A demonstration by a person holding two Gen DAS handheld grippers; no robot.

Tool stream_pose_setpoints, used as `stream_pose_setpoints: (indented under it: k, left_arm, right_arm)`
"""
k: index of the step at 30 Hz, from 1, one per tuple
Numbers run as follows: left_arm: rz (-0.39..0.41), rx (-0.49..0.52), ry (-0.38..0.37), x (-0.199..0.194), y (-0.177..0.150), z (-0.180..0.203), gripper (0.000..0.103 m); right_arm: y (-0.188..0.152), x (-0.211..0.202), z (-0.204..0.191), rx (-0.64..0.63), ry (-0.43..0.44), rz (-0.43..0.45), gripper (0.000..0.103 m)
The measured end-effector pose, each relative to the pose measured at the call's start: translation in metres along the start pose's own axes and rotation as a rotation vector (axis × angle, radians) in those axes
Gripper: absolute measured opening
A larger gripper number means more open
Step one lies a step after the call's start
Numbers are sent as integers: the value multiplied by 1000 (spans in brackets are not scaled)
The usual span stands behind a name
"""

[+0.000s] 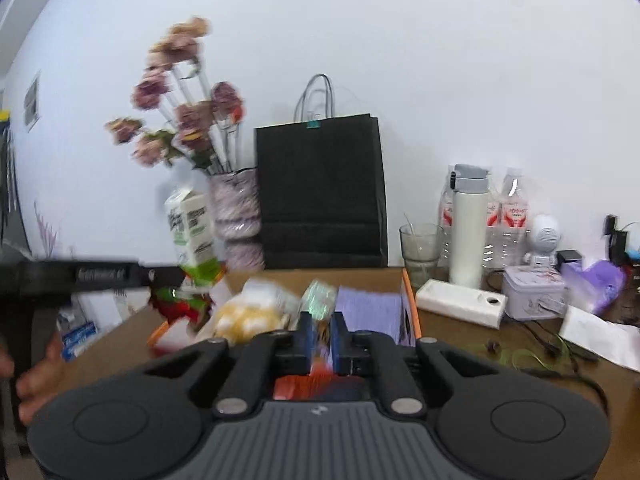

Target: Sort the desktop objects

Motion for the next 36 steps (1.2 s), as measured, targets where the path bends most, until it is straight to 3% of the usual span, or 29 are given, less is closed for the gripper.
stream_pose_setpoints:
  k: [2, 3, 5, 7, 8, 9, 11, 14, 20, 24, 25, 28, 29, 33, 34, 35, 36]
  left_arm:
    - [-34, -35, 47, 30, -2, -11, 22]
    - [-55, -51, 75, 39, -8, -17, 22]
    - [-63, -92, 27, 37, -25, -20, 21]
    - [-85, -78, 7, 26, -44, -21, 22]
    - [-85, -49, 20, 17, -55, -20, 22]
    - [-77, -36, 26, 9, -63, -21, 22]
    - [-74, -50, 13, -5, -80, -22, 21]
    - [-77, -76, 36, -21, -98, -24, 20]
    - [-91, -63, 42, -62, -128, -10, 18]
    - [-172, -68, -1, -62, -153, -1, 19]
    - [-183, -48, -30, -63, -157, 4, 24]
    - [-149, 73, -19, -58, -154, 14, 77]
    - [-147, 105, -21, -49, -150, 17, 78]
    - [-217, 131, -39, -8, -149, 19, 78]
    - [-247, 120, -19, 3, -152, 16, 73]
    - [-276, 88, 7, 10, -157, 12, 61]
    - [-289, 61, 13, 12, -160, 9, 58]
  right_arm:
    - [3, 39, 2, -32, -46, -32, 8]
    - [-3, 57, 3, -38, -49, -89, 8]
    - [-21, 71, 10, -4, 11, -170, 14]
    - [-46, 68, 22, 13, 19, -245, 51]
    - [-62, 65, 25, 29, 21, -288, 78]
    - [-76, 63, 25, 39, 25, -314, 84]
    - [-100, 64, 21, 54, -5, -362, 82]
    - [-116, 67, 14, 53, -151, -351, 83]
    - [-125, 80, -5, 0, -244, -324, 90]
    - [-126, 94, -10, -63, -240, -329, 66]
    - [-125, 91, -11, -88, -234, -330, 65]
    - [-125, 72, -4, -67, -185, -322, 63]
    - [-124, 61, -1, -45, -172, -314, 63]
    - [-121, 21, 6, -20, -143, -264, 63]
    - [-119, 10, 8, -9, -127, -253, 63]
    - [-116, 1, 9, 3, -113, -241, 63]
    - [-114, -8, 10, 9, -106, -228, 64]
Point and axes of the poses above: each gripper's, at about its wrist camera, not at the fingertips, and x roughly the way its jaws point, z to its right, y to its top, the point moved 7 cm from there along x, roughly the way its jaws point, and after that the axes turned 14 degrees about -y, right-handed, at the moved point
